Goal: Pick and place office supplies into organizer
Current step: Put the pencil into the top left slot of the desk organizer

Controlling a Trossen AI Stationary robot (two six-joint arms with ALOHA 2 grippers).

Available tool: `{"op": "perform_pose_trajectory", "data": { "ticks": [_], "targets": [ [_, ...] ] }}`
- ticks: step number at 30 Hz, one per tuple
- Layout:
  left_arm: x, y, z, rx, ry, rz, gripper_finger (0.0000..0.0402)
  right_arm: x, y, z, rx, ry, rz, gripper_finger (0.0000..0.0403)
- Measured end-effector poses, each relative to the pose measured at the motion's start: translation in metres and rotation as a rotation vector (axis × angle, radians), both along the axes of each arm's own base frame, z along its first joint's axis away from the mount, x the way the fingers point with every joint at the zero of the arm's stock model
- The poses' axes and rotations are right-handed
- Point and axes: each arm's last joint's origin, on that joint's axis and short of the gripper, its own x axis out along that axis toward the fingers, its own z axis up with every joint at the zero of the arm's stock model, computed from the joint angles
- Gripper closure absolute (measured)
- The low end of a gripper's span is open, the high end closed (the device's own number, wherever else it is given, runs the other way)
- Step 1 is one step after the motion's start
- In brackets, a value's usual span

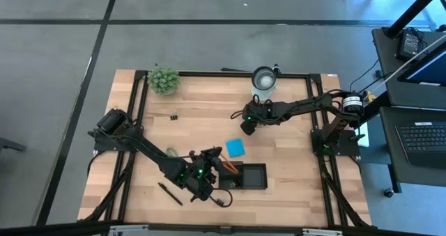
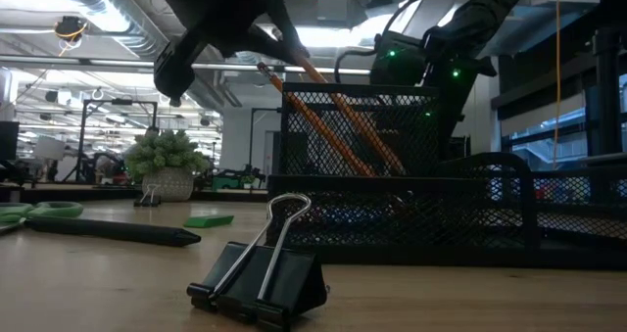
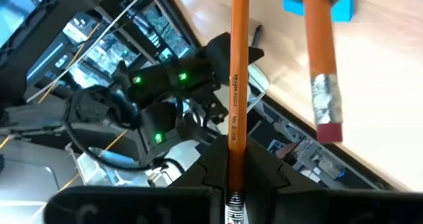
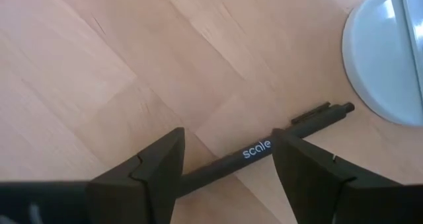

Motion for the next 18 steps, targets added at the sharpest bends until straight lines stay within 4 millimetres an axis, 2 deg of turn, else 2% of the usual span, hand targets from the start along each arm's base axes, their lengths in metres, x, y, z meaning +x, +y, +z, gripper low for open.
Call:
{"op": "perform_pose_trajectory", "data": {
  "ticks": [8,18],
  "targets": [
    [0.0039,-0.0024,-0.0092,-0.001,0.0,-0.001,0.0379,0.0004,-0.0003,0.0002,-0.002,-0.003,0.002,0.0175],
    [0.0099,-0.0086,-0.0023,-0.071,-0.118,-0.006,0.0343,0.0005,-0.0002,0.0003,-0.002,-0.004,0.002,0.0175]
  ]
}}
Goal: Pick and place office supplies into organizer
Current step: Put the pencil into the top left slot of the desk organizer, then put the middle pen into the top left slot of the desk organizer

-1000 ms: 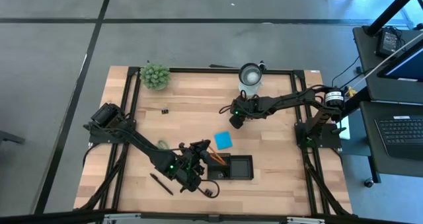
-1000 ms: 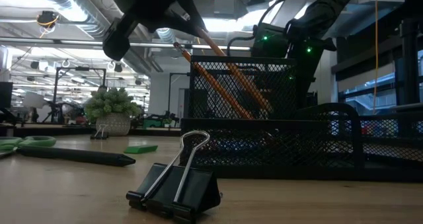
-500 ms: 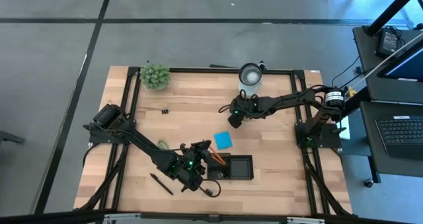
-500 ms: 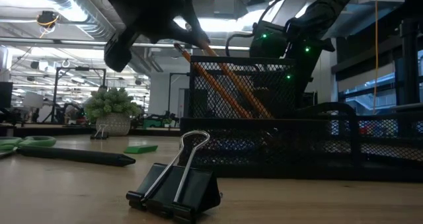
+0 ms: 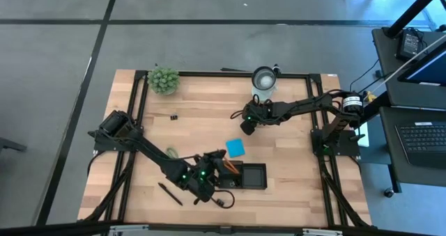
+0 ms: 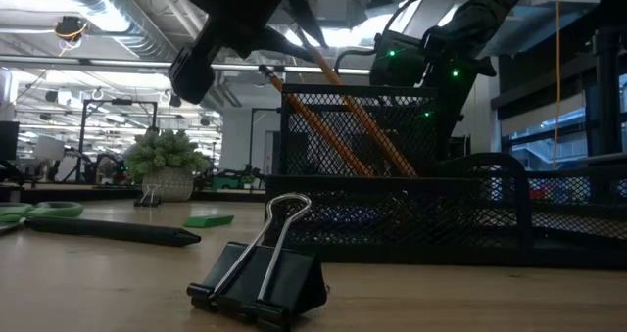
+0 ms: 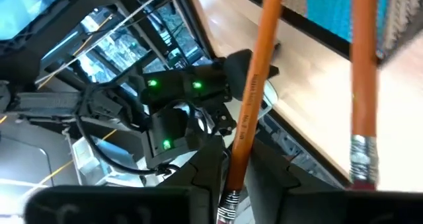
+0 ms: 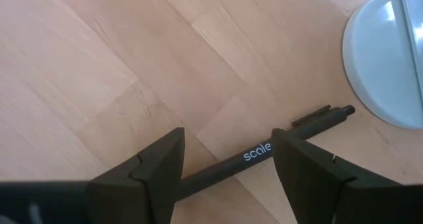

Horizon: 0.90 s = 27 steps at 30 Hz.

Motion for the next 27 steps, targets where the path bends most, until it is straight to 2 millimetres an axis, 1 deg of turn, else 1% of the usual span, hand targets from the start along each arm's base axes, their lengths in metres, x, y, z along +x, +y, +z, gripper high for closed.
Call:
{"op": "perform_pose_trajectory", "data": {
  "ticks": [16,21,27],
  "targets": [
    [0.0001,-0.002,0.0004,-0.022,-0.011,-0.012,0.0276,0.0,0.0001,0.0,-0.013,0.02,0.039,0.0175],
    [-0.0003,-0.0022,0.001,-0.011,-0.018,-0.002,0.0268,0.0,0.0001,0.0,-0.013,0.02,0.04,0.0175],
    [-0.0012,-0.0038,0.0009,-0.012,-0.017,-0.008,0.0269,0.0,0.0001,0.0,-0.013,0.02,0.04,0.0175]
  ]
}}
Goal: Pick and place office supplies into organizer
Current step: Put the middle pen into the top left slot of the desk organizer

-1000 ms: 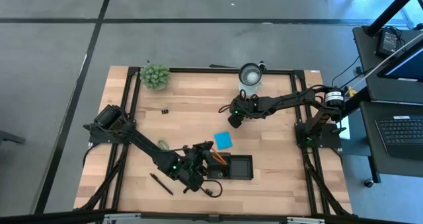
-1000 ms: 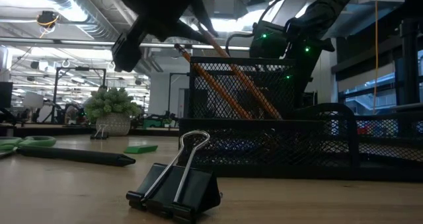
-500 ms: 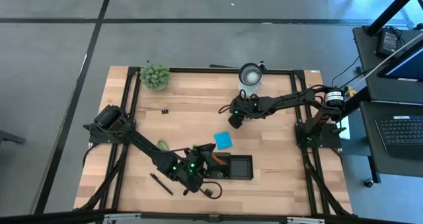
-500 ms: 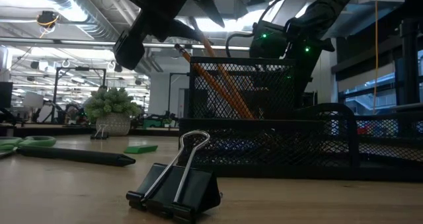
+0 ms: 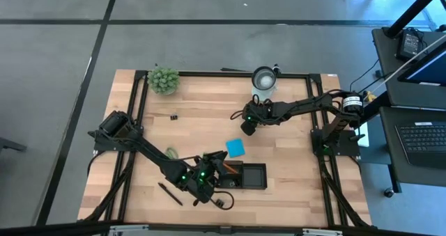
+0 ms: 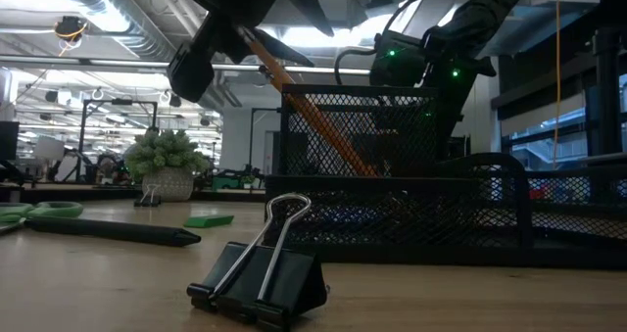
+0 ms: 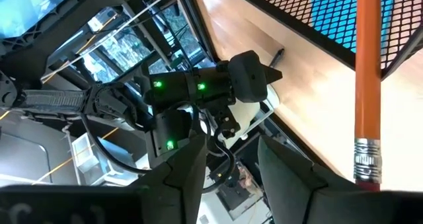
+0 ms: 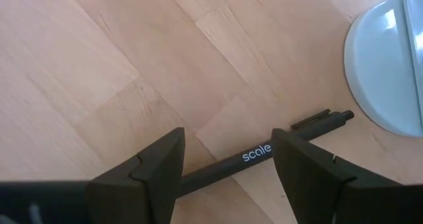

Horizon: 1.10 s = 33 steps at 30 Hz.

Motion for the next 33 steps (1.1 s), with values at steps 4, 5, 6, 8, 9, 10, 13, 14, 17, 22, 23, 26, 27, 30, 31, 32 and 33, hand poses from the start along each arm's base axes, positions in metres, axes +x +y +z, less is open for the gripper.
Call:
{"op": "perform_pose_trajectory", "data": {
  "ticks": [4,5,6,8,9,10,13,14,17,22,23,26,27,30,31,32,33],
  "targets": [
    [-0.002,-0.002,0.002,-0.011,-0.012,-0.005,0.0269,0.0,0.0,0.0,0.0,0.0,0.0,0.0175],
    [-0.003,-0.003,0.003,-0.022,-0.024,-0.005,0.0269,0.0,0.0,0.0,0.0,0.0,0.0,0.0175],
    [-0.004,-0.004,0.006,-0.033,-0.038,-0.005,0.0269,0.0,0.0,0.0,0.0,0.0,0.0,0.0175],
    [-0.006,-0.005,0.011,-0.06,-0.071,-0.002,0.0269,0.0,0.0,0.0,0.0,0.0,0.0,0.0175],
    [-0.008,-0.006,0.015,-0.076,-0.088,-0.002,0.0269,0.0,0.0,0.0,0.0,0.0,0.0,0.0175],
    [-0.009,-0.007,0.018,-0.095,-0.109,-0.002,0.027,0.0,0.0,0.0,0.0,0.0,0.0,0.0175],
    [-0.014,-0.008,0.029,-0.177,-0.19,0.007,0.027,0.0,0.0,0.0,0.0,0.0,0.0,0.0175],
    [-0.015,-0.008,0.032,-0.208,-0.221,0.012,0.027,0.0,0.0,0.0,0.0,0.0,0.0,0.0175],
    [-0.019,-0.007,0.041,-0.287,-0.292,0.026,0.027,0.0,0.0,0.0,0.0,0.0,-0.001,0.0175],
    [-0.027,-0.003,0.05,-0.414,-0.369,0.057,0.027,0.0,0.0,0.0,0.0,-0.001,-0.001,0.0175],
    [-0.029,-0.002,0.051,-0.452,-0.385,0.067,0.027,0.0,0.0,0.0,0.001,-0.001,-0.001,0.0175],
    [-0.037,0.003,0.055,-0.604,-0.43,0.104,0.027,0.0,0.0,0.0,0.001,-0.001,-0.001,0.0175],
    [-0.04,0.004,0.056,-0.667,-0.446,0.123,0.027,0.0,0.0,0.0,0.001,-0.001,-0.001,0.0175],
    [-0.049,0.011,0.058,-0.853,-0.473,0.205,0.0271,0.0,0.0,0.0,0.001,-0.001,-0.001,0.0175],
    [-0.052,0.014,0.06,-0.929,-0.481,0.244,0.0273,0.0,0.0,0.0,0.001,-0.001,-0.001,0.0175],
    [-0.056,0.017,0.061,-1.006,-0.482,0.29,0.0275,0.0,0.0,0.0,0.001,-0.001,-0.001,0.0175],
    [-0.059,0.021,0.062,-1.09,-0.482,0.345,0.0277,0.0,0.0,0.0,0.001,-0.001,-0.001,0.0175]
  ]
}}
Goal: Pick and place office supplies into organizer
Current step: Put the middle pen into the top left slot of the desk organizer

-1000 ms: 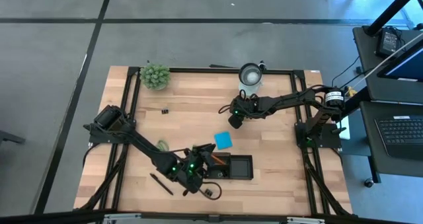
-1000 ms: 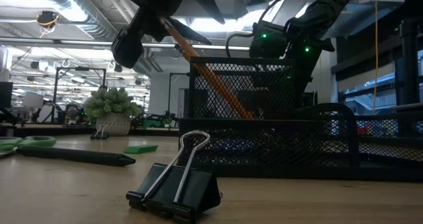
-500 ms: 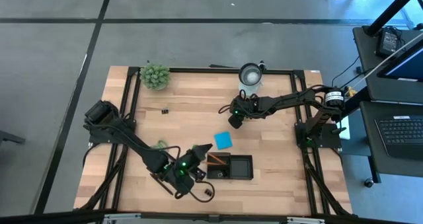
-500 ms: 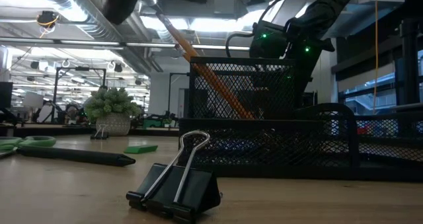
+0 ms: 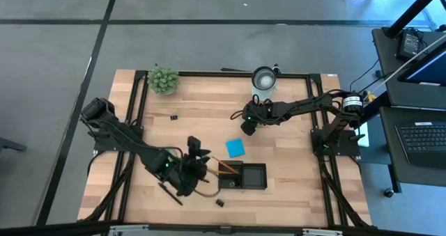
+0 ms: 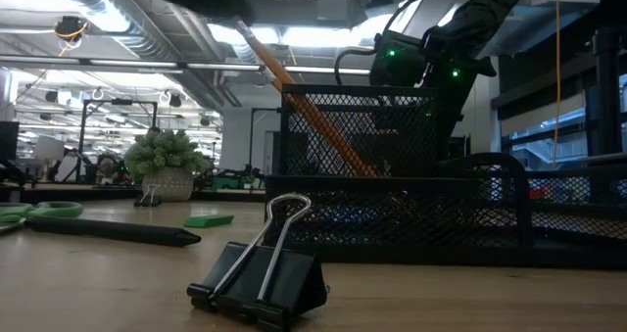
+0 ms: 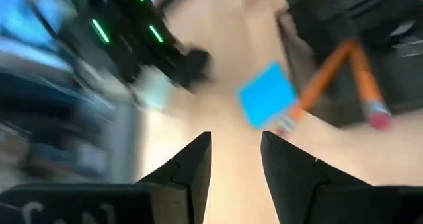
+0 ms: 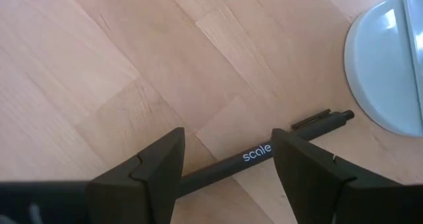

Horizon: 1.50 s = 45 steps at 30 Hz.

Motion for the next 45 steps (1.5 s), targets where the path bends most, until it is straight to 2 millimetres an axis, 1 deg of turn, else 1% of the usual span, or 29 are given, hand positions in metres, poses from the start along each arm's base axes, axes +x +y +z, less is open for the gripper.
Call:
{"op": "perform_pose_trajectory", "data": {
  "ticks": [4,6,8,10,13,15,16,18,20,23,27,30,36,41,45],
  "targets": [
    [-0.007,0.014,0.003,-0.367,0.067,0.128,0.0283,0.0,0.0,0.0,0.0,-0.003,0.0,0.0175],
    [-0.007,0.018,0.003,-0.489,0.088,0.184,0.0286,0.0,0.0,0.0,-0.001,-0.005,0.0,0.0175],
    [-0.005,0.02,0.002,-0.559,0.095,0.217,0.0288,0.0,0.0,0.0,-0.001,-0.005,0.0,0.0175],
    [-0.002,0.021,-0.002,-0.567,0.106,0.235,0.0288,0.0,0.0,0.0,-0.001,-0.005,0.0,0.0175],
    [0.001,0.02,-0.015,-0.526,0.168,0.213,0.0288,0.0,0.0,0.0,-0.001,-0.004,0.0,0.0175],
    [0.002,0.021,-0.024,-0.53,0.21,0.215,0.0288,0.0,0.0,0.0,-0.001,-0.003,0.001,0.0175],
    [0.002,0.023,-0.028,-0.559,0.219,0.248,0.0288,0.0,0.0,0.0,0.0,-0.003,0.001,0.0175],
    [0.004,0.033,-0.035,-0.642,0.202,0.398,0.0291,0.0,0.0,0.0,0.0,0.001,0.001,0.0175],
    [0.004,0.042,-0.041,-0.689,0.157,0.532,0.0297,-0.001,0.0,0.0,0.001,0.007,0.001,0.0175],
    [0.004,0.048,-0.049,-0.711,0.099,0.608,0.0307,-0.001,0.0,0.0,0.001,0.009,0.001,0.0175],
    [0.006,0.047,-0.057,-0.757,0.054,0.585,0.0313,-0.001,0.0,0.0,0.001,0.01,0.003,0.0175],
    [0.002,0.048,-0.067,-0.752,0.062,0.593,0.0313,-0.001,0.0,0.0,0.001,0.014,0.003,0.0175],
    [-0.008,0.05,-0.081,-0.759,0.069,0.657,0.0313,-0.002,0.0,-0.001,0.003,0.023,0.004,0.0175],
    [-0.012,0.047,-0.086,-0.762,0.075,0.665,0.0315,-0.004,0.001,-0.002,-0.001,0.064,0.03,0.0175],
    [-0.012,0.037,-0.084,-0.784,0.064,0.608,0.0315,-0.006,0.001,-0.002,0.003,0.078,0.026,0.0175]
  ]
}}
